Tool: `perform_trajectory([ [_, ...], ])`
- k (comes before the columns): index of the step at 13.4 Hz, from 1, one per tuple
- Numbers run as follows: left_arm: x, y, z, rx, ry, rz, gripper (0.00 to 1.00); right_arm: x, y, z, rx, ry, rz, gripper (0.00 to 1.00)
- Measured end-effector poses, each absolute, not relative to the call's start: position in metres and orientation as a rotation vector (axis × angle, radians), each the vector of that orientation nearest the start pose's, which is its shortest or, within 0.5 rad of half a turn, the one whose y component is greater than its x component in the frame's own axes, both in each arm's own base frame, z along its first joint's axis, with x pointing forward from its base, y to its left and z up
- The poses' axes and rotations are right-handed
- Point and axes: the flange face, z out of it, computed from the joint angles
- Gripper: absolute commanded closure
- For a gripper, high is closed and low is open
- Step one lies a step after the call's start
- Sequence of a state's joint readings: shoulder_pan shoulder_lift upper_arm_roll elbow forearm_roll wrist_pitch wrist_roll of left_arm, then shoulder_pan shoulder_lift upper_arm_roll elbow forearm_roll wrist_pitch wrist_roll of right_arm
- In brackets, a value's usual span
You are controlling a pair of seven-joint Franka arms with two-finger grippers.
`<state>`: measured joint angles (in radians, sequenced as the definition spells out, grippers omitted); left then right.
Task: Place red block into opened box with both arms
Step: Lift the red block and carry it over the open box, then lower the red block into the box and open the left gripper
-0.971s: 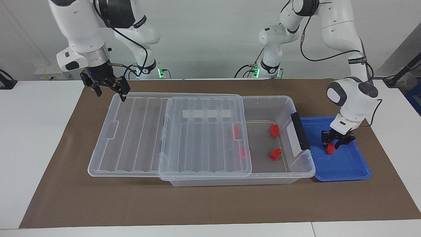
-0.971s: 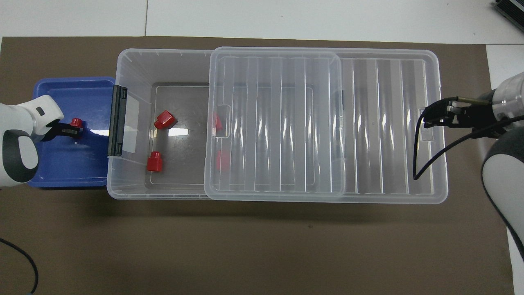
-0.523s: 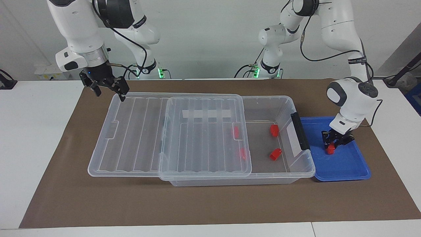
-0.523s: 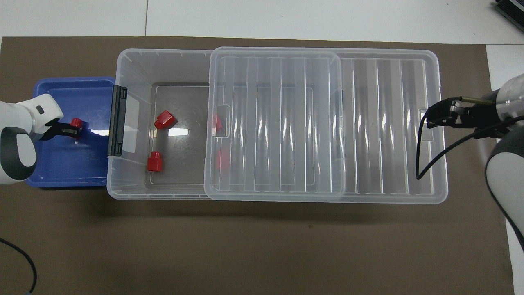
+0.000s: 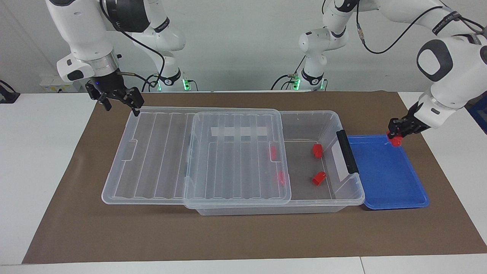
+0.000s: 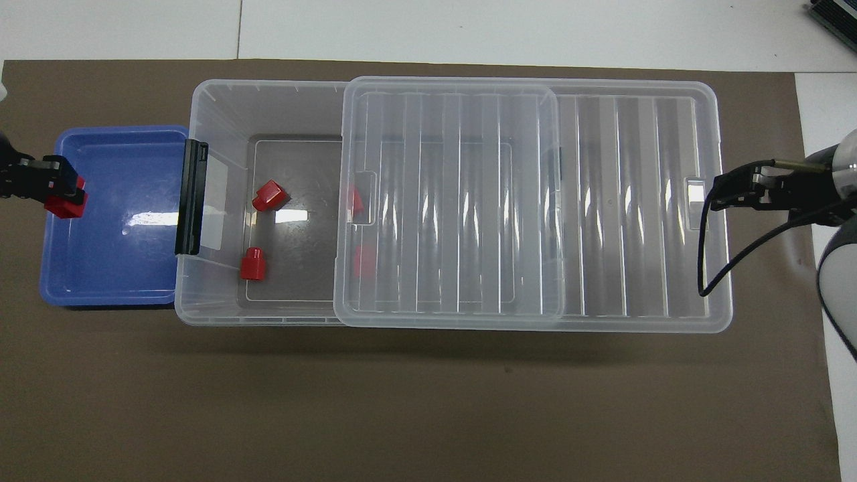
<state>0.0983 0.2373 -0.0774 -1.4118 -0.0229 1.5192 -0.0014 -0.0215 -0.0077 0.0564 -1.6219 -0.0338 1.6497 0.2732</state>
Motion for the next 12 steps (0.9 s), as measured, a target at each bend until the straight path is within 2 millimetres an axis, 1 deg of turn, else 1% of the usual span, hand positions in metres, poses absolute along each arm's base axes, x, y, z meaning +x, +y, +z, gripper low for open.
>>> perform_trajectory([
  [2,0.607,-0.063,0.580,-3.162,-0.190,0.176,1.00,0.559,0.008,0.612,-3.120,0.393,-0.058,0.00],
  [4,0.595,-0.136,0.594,-3.156,-0.333,0.104,1.00,0.559,0.002,0.612,-3.114,0.412,-0.054,0.00],
  [5,0.591,-0.168,0.598,-3.167,-0.379,0.036,1.00,0.558,0.000,0.612,-3.114,0.418,-0.050,0.00],
  [6,0.589,-0.191,0.595,-3.183,-0.394,-0.025,1.00,0.557,-0.001,0.612,-3.114,0.419,-0.042,0.00],
  [7,0.589,-0.209,0.584,-3.201,-0.390,-0.083,1.00,0.555,-0.001,0.613,-3.115,0.418,-0.035,0.00],
  [8,0.589,-0.224,0.566,-3.209,-0.370,-0.124,1.00,0.554,-0.001,0.615,-3.115,0.416,-0.033,0.00],
  [9,0.588,-0.235,0.541,-3.207,-0.349,-0.155,1.00,0.553,-0.001,0.616,-3.116,0.416,-0.032,0.00],
  [10,0.586,-0.240,0.513,-3.202,-0.335,-0.173,1.00,0.552,-0.001,0.617,-3.116,0.415,-0.033,0.00],
  [11,0.584,-0.239,0.487,-3.201,-0.334,-0.187,1.00,0.552,-0.001,0.617,-3.116,0.414,-0.033,0.00],
  [12,0.580,-0.233,0.461,-3.197,-0.337,-0.196,1.00,0.552,-0.001,0.617,-3.117,0.403,-0.032,0.00],
])
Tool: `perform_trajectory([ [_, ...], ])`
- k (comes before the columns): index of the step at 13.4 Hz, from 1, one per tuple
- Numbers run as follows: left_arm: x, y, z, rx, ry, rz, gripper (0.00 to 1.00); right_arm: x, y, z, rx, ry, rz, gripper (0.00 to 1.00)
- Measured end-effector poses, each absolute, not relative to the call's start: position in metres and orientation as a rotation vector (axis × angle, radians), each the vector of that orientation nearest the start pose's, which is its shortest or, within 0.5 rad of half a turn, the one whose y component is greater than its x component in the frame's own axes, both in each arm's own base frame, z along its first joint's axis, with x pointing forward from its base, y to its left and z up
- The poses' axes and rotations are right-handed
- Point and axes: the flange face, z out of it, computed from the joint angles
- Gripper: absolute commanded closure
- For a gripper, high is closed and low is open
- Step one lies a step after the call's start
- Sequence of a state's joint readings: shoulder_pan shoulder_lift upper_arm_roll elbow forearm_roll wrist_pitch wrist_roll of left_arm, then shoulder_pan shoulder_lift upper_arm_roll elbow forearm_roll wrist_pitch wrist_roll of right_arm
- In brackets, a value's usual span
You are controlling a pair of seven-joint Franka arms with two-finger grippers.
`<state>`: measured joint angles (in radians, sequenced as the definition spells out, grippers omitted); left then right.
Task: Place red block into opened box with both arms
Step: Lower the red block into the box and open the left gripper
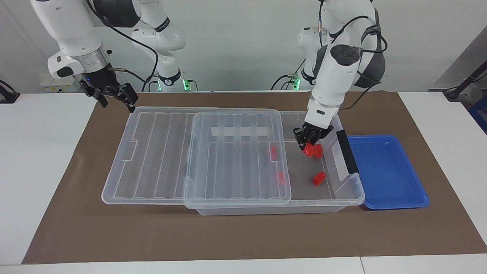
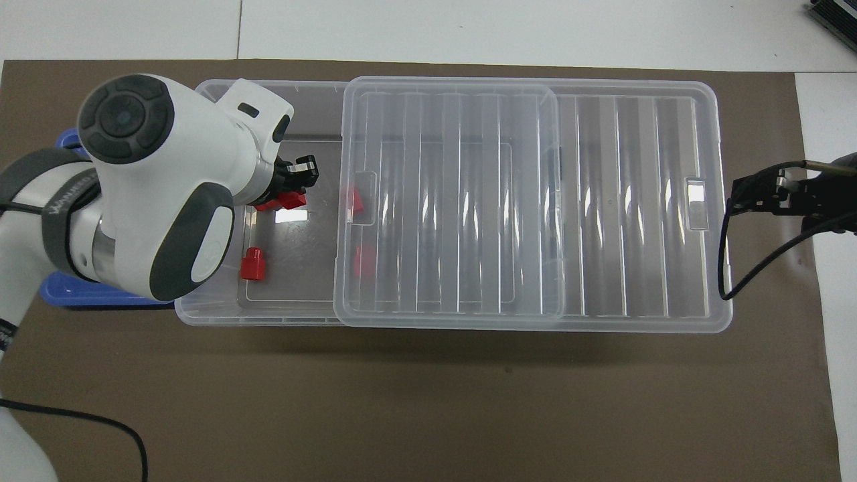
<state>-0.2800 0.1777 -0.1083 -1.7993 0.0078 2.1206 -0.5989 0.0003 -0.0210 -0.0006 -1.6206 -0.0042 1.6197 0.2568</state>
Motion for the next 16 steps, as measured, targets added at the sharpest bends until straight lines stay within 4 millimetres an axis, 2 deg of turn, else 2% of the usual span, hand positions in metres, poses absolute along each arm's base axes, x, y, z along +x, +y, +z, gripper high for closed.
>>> perform_trajectory([
  [2,0.566,-0.215,0.430,-3.181,-0.328,-0.169,1.00,0.552,-0.001,0.617,-3.123,0.358,-0.027,0.00],
  [5,0.552,-0.182,0.417,-3.174,-0.283,-0.189,1.00,0.552,-0.001,0.615,-3.124,0.352,-0.020,0.00],
  [7,0.548,-0.175,0.400,-3.183,-0.280,-0.240,1.00,0.552,-0.001,0.614,-3.125,0.351,-0.017,0.00],
  [9,0.542,-0.182,0.374,-3.191,-0.262,-0.249,1.00,0.552,-0.002,0.614,-3.124,0.354,-0.020,0.00],
  [12,0.536,-0.214,0.343,-3.209,-0.234,-0.243,1.00,0.552,-0.006,0.614,-3.123,0.367,-0.020,0.00],
  [16,0.528,-0.236,0.337,-3.198,-0.146,-0.247,1.00,0.552,-0.006,0.614,-3.123,0.366,-0.020,0.00],
])
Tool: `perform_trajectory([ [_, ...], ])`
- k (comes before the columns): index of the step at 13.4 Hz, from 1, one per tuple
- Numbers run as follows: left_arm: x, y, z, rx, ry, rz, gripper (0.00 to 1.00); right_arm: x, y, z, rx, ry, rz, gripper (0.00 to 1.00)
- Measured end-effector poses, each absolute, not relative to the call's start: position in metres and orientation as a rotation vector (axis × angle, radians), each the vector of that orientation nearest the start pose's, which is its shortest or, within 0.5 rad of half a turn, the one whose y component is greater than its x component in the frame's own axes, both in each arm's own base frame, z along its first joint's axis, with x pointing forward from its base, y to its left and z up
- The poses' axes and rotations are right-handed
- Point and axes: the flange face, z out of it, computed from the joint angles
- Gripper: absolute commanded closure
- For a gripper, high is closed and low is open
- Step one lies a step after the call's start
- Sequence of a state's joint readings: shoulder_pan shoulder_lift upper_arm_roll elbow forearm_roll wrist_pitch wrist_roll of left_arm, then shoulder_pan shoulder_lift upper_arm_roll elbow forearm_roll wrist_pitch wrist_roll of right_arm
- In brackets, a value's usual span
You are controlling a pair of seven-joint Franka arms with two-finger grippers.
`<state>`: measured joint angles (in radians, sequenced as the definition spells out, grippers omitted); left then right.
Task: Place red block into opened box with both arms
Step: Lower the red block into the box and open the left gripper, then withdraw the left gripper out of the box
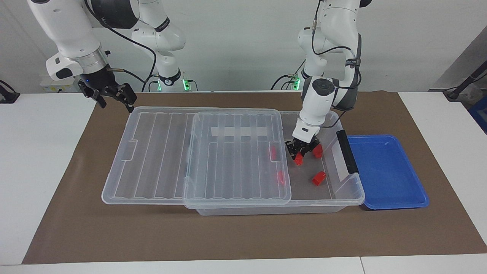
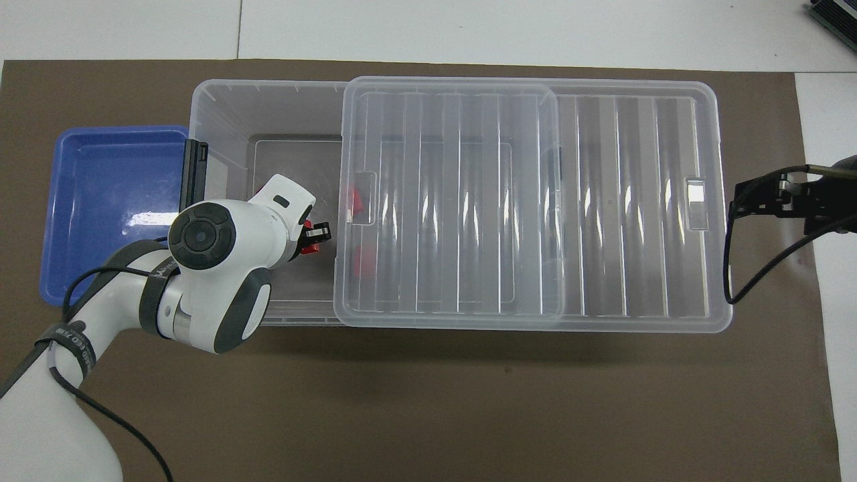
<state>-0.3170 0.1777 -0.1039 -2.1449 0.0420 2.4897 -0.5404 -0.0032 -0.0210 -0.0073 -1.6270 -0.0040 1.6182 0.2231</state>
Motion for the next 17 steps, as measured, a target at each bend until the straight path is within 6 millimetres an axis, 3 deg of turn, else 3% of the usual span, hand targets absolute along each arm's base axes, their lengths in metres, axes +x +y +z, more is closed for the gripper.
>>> perform_trajectory([
  [4,0.528,-0.236,0.318,-3.159,-0.092,-0.219,1.00,0.552,-0.004,0.614,-3.123,0.360,-0.021,0.03],
  [5,0.528,-0.235,0.316,-3.158,-0.094,-0.216,1.00,0.552,-0.003,0.614,-3.123,0.357,-0.024,0.29],
  [7,0.528,-0.235,0.316,-3.158,-0.095,-0.216,1.00,0.553,-0.003,0.615,-3.122,0.355,-0.039,1.00],
  [9,0.528,-0.235,0.316,-3.158,-0.106,-0.217,0.97,0.555,-0.001,0.616,-3.120,0.350,-0.070,1.00],
  [10,0.528,-0.235,0.316,-3.158,-0.119,-0.217,0.18,0.556,-0.001,0.617,-3.119,0.348,-0.076,1.00],
  [11,0.528,-0.235,0.316,-3.158,-0.128,-0.218,0.00,0.556,-0.001,0.616,-3.119,0.348,-0.079,1.00],
  [15,0.532,-0.233,0.321,-3.160,-0.143,-0.231,0.00,0.560,-0.009,0.611,-3.113,0.370,-0.117,1.00],
  [17,0.540,-0.233,0.339,-3.148,-0.154,-0.213,0.00,0.563,-0.025,0.602,-3.105,0.414,-0.148,1.00],
])
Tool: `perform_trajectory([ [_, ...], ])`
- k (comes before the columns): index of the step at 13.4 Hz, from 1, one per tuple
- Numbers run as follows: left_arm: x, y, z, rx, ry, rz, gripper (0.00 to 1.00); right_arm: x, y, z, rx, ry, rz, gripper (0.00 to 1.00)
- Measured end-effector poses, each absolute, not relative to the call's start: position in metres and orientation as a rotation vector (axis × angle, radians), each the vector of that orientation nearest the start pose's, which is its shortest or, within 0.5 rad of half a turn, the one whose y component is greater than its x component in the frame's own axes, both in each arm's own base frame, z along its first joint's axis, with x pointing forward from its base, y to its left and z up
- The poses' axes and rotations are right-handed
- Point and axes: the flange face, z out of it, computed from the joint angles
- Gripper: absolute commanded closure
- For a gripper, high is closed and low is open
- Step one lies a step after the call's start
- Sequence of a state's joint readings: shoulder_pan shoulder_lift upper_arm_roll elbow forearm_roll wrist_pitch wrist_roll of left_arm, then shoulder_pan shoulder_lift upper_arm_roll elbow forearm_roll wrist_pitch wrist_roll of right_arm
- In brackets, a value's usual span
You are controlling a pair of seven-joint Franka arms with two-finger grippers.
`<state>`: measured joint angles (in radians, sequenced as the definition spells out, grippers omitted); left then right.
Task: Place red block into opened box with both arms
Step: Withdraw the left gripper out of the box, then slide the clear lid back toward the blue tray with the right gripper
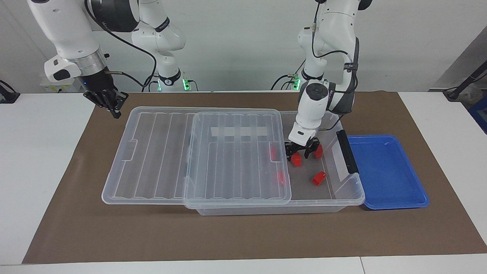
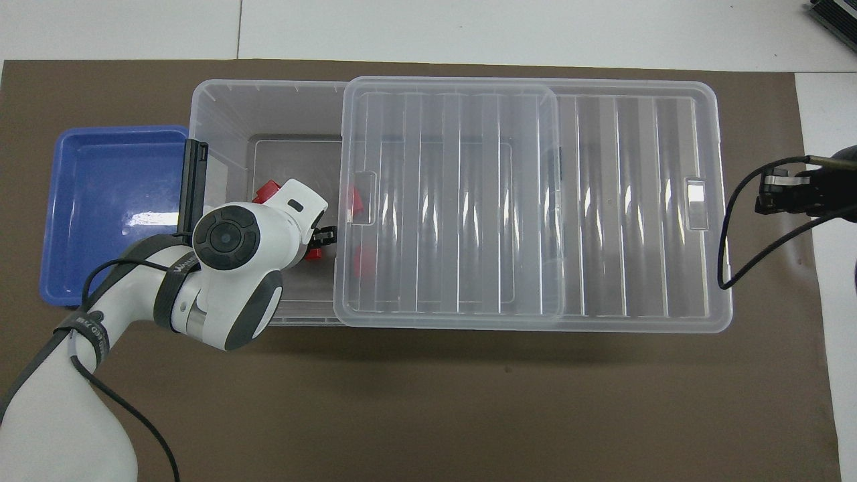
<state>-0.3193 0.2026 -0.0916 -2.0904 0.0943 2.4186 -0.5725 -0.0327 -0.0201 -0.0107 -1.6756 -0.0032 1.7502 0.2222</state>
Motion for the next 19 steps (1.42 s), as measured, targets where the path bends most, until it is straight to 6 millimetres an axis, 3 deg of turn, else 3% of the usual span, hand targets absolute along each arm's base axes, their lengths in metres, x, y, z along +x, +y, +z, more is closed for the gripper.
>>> perform_trajectory([
  [2,0.551,-0.233,0.398,-3.105,-0.175,-0.129,0.00,0.566,-0.037,0.588,-3.101,0.446,-0.159,1.00],
  [5,0.551,-0.222,0.526,-3.055,-0.218,-0.069,0.00,0.579,-0.052,0.560,-3.095,0.484,-0.179,1.00],
  [7,0.548,-0.185,0.586,-3.044,-0.181,-0.083,0.00,0.590,-0.061,0.540,-3.094,0.502,-0.174,1.00],
  [8,0.548,-0.153,0.604,-3.041,-0.109,-0.079,0.00,0.596,-0.067,0.531,-3.096,0.495,-0.180,1.00],
  [11,0.551,-0.030,0.624,-3.026,0.144,-0.028,0.00,0.611,-0.083,0.497,-3.107,0.457,-0.179,1.00],
  [13,0.550,0.028,0.624,-3.021,0.228,0.004,0.00,0.619,-0.083,0.479,-3.109,0.446,-0.171,1.00],
  [15,0.548,0.042,0.623,-3.021,0.246,0.022,0.00,0.623,-0.075,0.471,-3.112,0.424,-0.164,1.00],
  [19,0.546,0.023,0.619,-3.015,0.298,0.034,0.00,0.627,-0.043,0.470,-3.118,0.345,-0.163,1.00],
])
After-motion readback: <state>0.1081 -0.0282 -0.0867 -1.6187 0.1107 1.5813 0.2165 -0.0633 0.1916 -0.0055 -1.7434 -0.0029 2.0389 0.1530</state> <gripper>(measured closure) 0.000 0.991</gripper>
